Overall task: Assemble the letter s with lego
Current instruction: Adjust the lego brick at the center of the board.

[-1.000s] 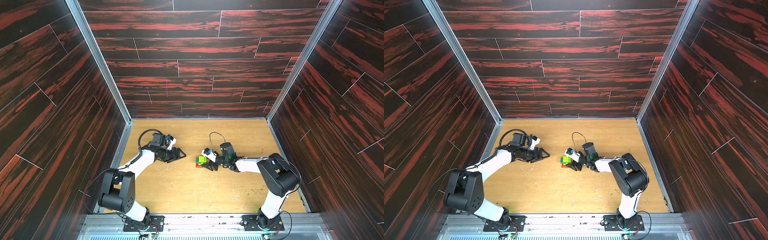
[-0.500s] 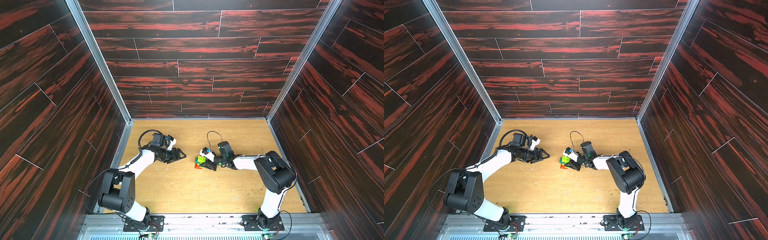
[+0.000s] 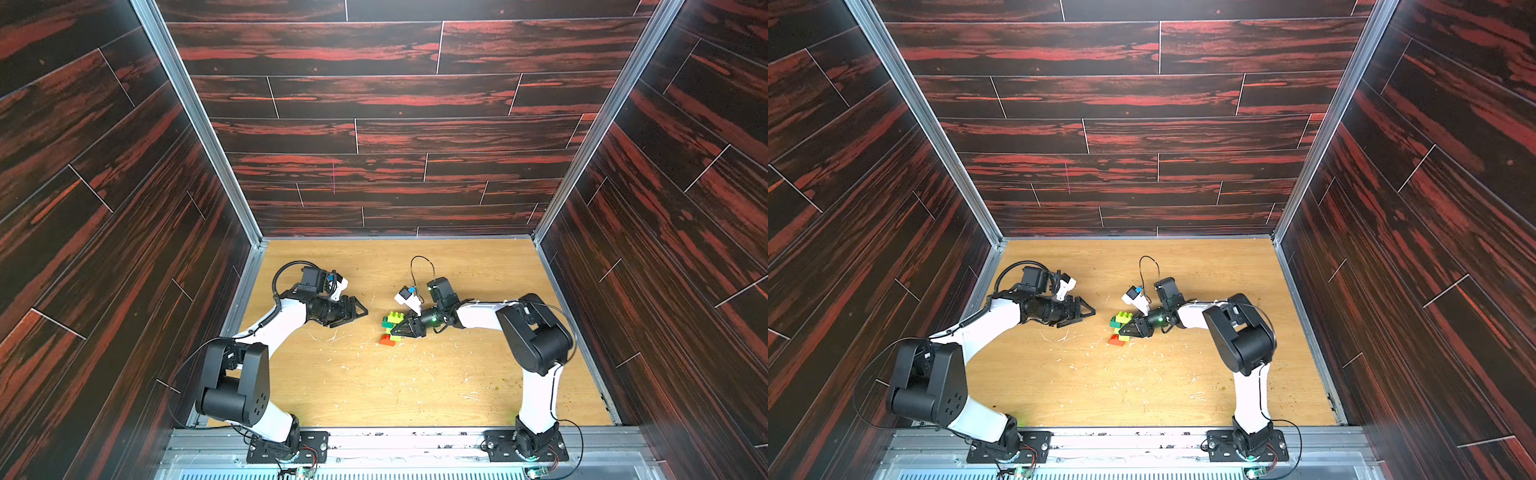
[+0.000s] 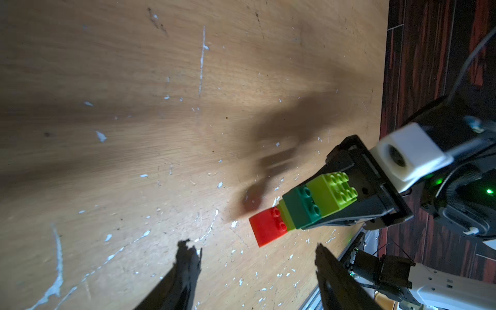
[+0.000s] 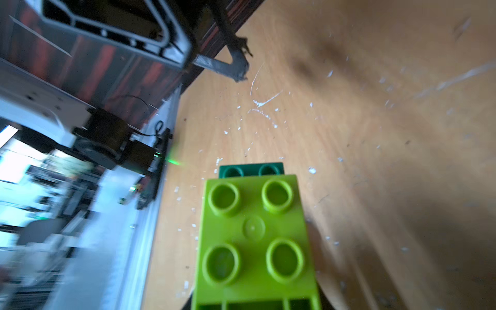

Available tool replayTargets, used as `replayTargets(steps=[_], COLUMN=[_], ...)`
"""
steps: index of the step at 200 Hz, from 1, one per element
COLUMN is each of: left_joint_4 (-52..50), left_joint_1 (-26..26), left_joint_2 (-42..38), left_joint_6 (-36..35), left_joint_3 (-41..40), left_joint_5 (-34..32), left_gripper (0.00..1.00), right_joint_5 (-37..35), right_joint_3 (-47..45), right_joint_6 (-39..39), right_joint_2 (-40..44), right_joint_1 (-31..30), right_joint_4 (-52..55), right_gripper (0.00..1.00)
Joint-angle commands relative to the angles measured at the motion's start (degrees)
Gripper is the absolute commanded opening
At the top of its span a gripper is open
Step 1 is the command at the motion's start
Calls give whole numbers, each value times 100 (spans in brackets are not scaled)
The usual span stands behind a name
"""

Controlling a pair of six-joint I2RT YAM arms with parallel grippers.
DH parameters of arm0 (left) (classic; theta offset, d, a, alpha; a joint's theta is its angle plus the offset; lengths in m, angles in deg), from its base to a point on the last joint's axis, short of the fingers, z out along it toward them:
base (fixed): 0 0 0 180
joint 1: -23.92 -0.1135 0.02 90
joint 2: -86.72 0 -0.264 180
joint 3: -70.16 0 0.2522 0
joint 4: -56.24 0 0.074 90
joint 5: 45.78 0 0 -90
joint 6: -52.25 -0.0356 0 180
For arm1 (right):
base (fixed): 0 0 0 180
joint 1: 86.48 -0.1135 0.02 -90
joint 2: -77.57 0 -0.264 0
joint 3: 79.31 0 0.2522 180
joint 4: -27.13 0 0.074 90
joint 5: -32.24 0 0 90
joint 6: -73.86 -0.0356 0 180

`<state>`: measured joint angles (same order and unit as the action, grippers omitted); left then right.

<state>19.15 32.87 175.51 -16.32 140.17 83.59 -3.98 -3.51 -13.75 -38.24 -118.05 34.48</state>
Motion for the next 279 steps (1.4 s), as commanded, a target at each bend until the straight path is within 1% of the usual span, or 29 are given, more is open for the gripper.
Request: replayTargets(steps=[1,29,39,55,75,89,109,144,155,160,164,193,234,240,249,257,279], left_joint_4=[-233,-285,-286,-277,-260,-242,-190,-189,-194,-198,-198,-254,-317,-328,-355,-364,-355], left_joint_1=[-64,-120,-130,-154,-165,-175,-183,-192,-192,-192,-192,-205,-212,-210,-223,-220,-258], left_joint_2=[-231,-257,-252,-249,-241,-228,-202,-188,-182,-185,-187,-179,-211,-206,-209,-213,-262], left_joint_6=[-16,-22,-34,-21,-16,-16,19,19,20,19,20,-3,-42,-51,-75,-86,-64], left_joint_3=[75,86,71,65,64,64,68,74,76,84,87,122,142,154,167,170,166], left_joint_5=[-61,-55,-35,-23,0,18,78,107,124,130,133,145,122,93,35,-51,-427], left_gripper=[71,71,71,71,71,71,71,71,71,71,71,71,71,71,71,71,71], right_joint_5=[524,882,941,1155,1161,1127,1107,878,754,717,712,519,169,67,-32,-107,-387], right_joint_3=[271,492,662,769,913,977,1064,1137,1195,1189,1188,1197,860,804,680,561,263], right_joint_6=[-708,-1236,-1239,-1471,-1532,-1581,-1647,-1654,-1525,-1530,-1527,-1304,-975,-901,-845,-854,-794], right_joint_2=[-458,-818,-955,-1137,-1266,-1310,-1390,-1442,-1444,-1436,-1432,-1375,-1089,-1031,-910,-791,-401], right_joint_1=[-42,-29,-24,-16,-11,2,53,116,142,167,185,278,491,508,548,600,750], right_joint_4=[470,406,610,542,665,706,755,888,1059,1063,1070,1352,1670,1772,1794,1788,1811], right_gripper=[30,29,29,29,29,34,36,46,51,57,59,61,67,70,80,85,86])
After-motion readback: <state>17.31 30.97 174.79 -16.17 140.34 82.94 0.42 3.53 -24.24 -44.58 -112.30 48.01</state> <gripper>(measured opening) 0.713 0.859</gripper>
